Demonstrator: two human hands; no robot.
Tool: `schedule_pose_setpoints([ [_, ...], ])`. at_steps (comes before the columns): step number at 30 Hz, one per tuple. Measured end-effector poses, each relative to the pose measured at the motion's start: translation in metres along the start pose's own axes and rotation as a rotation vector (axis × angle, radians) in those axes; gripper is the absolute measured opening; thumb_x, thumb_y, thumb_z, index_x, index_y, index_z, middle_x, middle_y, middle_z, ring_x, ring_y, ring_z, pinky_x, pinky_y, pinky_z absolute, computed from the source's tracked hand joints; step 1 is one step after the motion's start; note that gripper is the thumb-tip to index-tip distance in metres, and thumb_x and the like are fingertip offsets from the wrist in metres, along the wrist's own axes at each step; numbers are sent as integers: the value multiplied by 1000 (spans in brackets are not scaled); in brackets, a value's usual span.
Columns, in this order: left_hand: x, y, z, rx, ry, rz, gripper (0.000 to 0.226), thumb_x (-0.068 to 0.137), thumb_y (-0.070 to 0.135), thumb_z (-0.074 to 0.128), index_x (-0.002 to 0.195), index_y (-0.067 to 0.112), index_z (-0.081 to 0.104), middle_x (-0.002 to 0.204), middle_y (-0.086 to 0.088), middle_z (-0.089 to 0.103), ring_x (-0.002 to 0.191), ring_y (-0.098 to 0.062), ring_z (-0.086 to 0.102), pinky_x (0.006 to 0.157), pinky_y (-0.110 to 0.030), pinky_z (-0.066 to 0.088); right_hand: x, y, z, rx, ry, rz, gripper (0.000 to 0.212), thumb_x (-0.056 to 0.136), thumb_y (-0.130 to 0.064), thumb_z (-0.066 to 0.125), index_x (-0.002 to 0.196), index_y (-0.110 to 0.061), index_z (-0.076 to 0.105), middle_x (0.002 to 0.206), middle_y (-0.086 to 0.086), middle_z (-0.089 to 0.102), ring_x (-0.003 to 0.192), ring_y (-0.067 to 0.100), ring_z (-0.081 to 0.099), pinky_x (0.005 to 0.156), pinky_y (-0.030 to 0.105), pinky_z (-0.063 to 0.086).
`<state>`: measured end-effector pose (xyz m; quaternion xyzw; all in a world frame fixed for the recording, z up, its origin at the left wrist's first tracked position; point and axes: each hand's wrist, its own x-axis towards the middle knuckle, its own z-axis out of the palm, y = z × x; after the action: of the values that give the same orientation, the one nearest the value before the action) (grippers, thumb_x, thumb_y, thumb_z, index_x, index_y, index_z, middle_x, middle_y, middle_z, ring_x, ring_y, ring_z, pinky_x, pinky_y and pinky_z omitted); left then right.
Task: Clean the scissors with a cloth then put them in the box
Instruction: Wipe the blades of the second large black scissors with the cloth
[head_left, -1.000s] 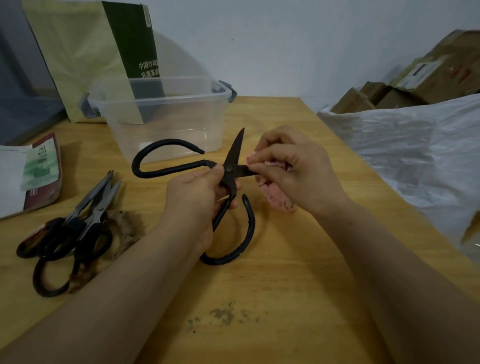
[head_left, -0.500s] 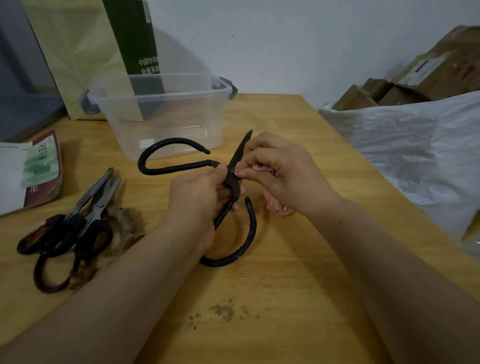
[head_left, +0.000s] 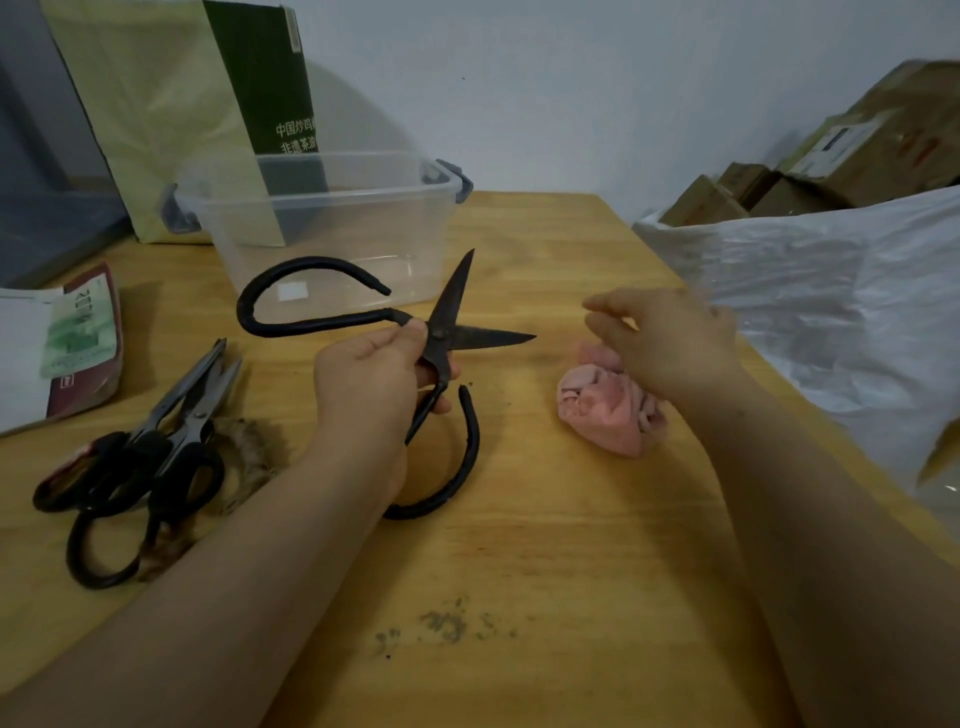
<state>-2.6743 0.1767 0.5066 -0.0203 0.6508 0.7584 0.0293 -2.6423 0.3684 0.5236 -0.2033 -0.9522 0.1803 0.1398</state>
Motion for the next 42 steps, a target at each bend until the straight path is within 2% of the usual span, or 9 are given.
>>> schedule_pose_setpoints([
  [3, 0, 0, 1, -11, 11, -7, 18, 96, 18, 52, 88, 10, 66, 76, -8, 70, 65, -13, 67, 48, -22, 51, -3, -4, -17, 56, 89, -108, 16, 90, -38, 59, 103, -37, 67, 125, -11, 58, 125, 18, 42, 108, 44, 24],
  [8, 0, 0, 1, -16, 6, 7, 20, 96, 17, 52, 84, 10, 66, 71, -8, 69, 64, -15, 65, 47, -22, 50, -16, -9, -22, -270, -430, -152, 29, 68, -47, 78, 94, -39, 70, 96, -16, 62, 96, 7, 50, 94, 33, 33],
  [13, -3, 0, 5, -44, -27, 10, 20, 95, 15, 53, 81, 9, 65, 67, -8, 68, 61, -15, 65, 47, -23, 50, -17, -16, -24, 299, -118, -153, 3, 84, -24, 70, 84, -27, 69, 83, -2, 68, 66, 17, 69, 62, 39, 59],
  [16, -7, 0, 7, -65, -52, 22, 21, 95, 13, 53, 78, 9, 65, 66, -7, 68, 58, -14, 64, 45, -23, 49, -26, -37, -12, 407, 32, -301, 12, 84, -24, 69, 92, -31, 63, 90, -15, 60, 82, 4, 60, 74, 28, 54],
  [20, -11, -2, 9, -93, -67, 20, 24, 93, 13, 55, 72, 13, 66, 59, 0, 68, 55, -12, 63, 50, -24, 52, -33, -54, 15, 415, 97, -423, 14, 85, -21, 70, 98, -19, 74, 95, -4, 70, 92, 12, 63, 85, 36, 51],
  [23, -10, -3, 9, -120, -50, -18, 21, 93, 12, 56, 74, 11, 67, 66, -4, 69, 64, -15, 66, 61, -25, 56, -32, -56, 26, 435, 89, -432, 16, 87, -20, 68, 100, -16, 74, 96, -2, 69, 93, 11, 63, 84, 35, 52],
  [28, -10, -3, 9, -118, -38, -44, 24, 93, 11, 56, 71, 13, 66, 59, 1, 69, 59, -10, 67, 53, -20, 54, -25, -54, 29, 616, -46, -263, 5, 85, -20, 69, 83, -23, 71, 84, -9, 68, 86, 9, 64, 80, 34, 56],
  [38, -10, -2, 7, -103, -43, -66, 22, 92, 13, 57, 72, 11, 64, 60, -2, 68, 55, -12, 64, 45, -20, 51, -31, -53, 16, 525, -284, -296, 15, 84, -10, 68, 74, -22, 70, 79, -8, 67, 78, 6, 63, 72, 27, 55],
  [42, -10, -3, 9, -85, -52, -35, 19, 94, 14, 55, 78, 10, 65, 80, -10, 69, 68, -17, 62, 42, -20, 47, -27, -46, 11, 676, -17, -168, 12, 84, -16, 69, 75, -25, 70, 83, -10, 68, 79, 5, 64, 71, 28, 57],
])
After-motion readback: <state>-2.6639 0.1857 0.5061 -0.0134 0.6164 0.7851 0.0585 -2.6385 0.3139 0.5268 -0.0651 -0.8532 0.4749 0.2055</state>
